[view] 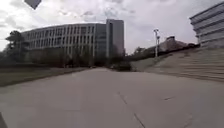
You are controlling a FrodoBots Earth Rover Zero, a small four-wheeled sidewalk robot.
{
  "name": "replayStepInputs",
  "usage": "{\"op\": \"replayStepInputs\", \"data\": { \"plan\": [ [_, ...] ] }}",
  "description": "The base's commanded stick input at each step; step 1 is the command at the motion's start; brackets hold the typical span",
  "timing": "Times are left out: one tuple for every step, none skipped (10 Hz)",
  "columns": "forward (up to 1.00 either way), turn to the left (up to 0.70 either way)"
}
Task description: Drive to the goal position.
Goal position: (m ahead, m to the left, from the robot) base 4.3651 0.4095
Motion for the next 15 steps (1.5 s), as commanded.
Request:
{"op": "replayStepInputs", "data": {
  "plan": [
    [0.7,0.01],
    [0.7,0.01],
    [0.7,0.01],
    [0.7,0.0],
    [0.7,0.0],
    [0.7,0.01],
    [0.7,0.0],
    [0.7,-0.01],
    [0.7,-0.01],
    [0.7,-0.01],
    [0.7,-0.01],
    [0.7,-0.01],
    [0.7,-0.01],
    [0.7,0.0],
    [0.7,-0.01]
  ]
}}
